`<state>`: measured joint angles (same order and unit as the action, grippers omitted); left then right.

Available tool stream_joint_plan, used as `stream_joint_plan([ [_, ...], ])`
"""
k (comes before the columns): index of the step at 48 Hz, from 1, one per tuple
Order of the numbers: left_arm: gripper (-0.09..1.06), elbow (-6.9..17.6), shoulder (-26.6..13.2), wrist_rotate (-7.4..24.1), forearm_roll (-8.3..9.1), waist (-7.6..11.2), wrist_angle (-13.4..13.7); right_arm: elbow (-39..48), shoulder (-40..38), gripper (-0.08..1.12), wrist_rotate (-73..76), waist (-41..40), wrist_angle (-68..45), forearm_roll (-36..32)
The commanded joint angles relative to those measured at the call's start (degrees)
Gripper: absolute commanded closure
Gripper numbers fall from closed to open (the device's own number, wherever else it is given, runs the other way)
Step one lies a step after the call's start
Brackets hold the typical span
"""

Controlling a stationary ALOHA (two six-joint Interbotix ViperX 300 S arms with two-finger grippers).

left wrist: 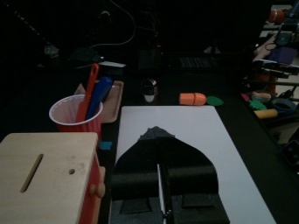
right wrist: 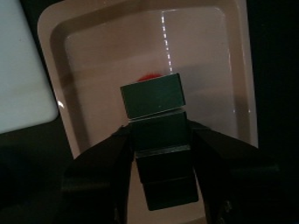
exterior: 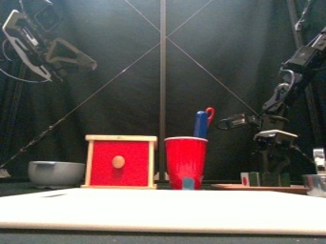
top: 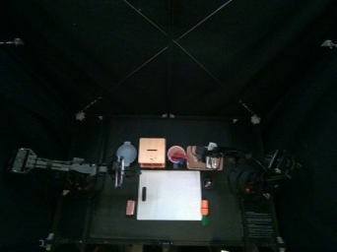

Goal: Place sushi on board then cut the sushi with the knife then place the pieces on the plate
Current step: Place the sushi on the board

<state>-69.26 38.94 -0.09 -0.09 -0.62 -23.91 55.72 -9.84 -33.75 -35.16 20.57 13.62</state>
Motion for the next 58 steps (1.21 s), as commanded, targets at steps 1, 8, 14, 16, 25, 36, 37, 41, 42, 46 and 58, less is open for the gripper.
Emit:
stream_joint_plan([
  [1, 0.99, 0.8, 0.0, 0.1, 0.00, -0.18, -0.5, -1.8, -4.0, 0.46, 0.2, 0.1, 2.8, 2.5],
  [8, 0.99, 1.0, 0.0, 0.1, 0.00, -0.18, -0.5, -2.7, -8.2, 0.46, 0.5, 0.5, 6.1, 7.6],
  [14, 0.99, 1.0, -0.1, 0.0, 0.00, -0.18, -0.5, -2.5, -10.9, 0.46, 3.1, 2.3, 7.1, 10.7],
  [16, 0.99, 1.0, 0.0, 0.0, 0.00, -0.18, -0.5, -2.5, -11.4, 0.46, 5.1, 2.9, 7.0, 11.1],
  [25, 1.00, 0.9, -0.1, 0.0, 0.00, -0.18, -0.5, -1.1, -12.7, 0.45, 19.5, 7.0, 4.3, 10.0],
  [36, 0.99, 0.8, 0.0, 0.0, 0.00, -0.18, -0.5, -0.5, -14.3, 0.45, 39.9, 15.3, 0.7, 2.8],
  [37, 0.99, 0.8, 0.0, 0.0, 0.00, -0.18, -0.5, -0.6, -14.5, 0.45, 41.7, 16.0, 0.6, 2.2],
  [41, 1.00, 0.8, -0.1, 0.0, 0.00, -0.09, -0.5, -1.0, -14.9, 0.45, 49.1, 19.1, -0.2, -0.3],
  [42, 0.99, 0.8, -0.1, 0.0, 0.00, -0.18, -0.5, -1.0, -14.9, 0.45, 50.9, 19.8, -0.4, -1.0],
  [46, 0.99, 0.8, 0.0, 0.0, 0.00, -0.18, -0.4, -1.2, -14.9, 0.45, 59.0, 23.2, -1.6, -4.0],
  [58, 0.99, 0.8, 0.0, 0.0, 0.00, -0.18, -0.3, -1.8, -13.3, 0.45, 80.2, 30.3, -3.9, -12.6],
])
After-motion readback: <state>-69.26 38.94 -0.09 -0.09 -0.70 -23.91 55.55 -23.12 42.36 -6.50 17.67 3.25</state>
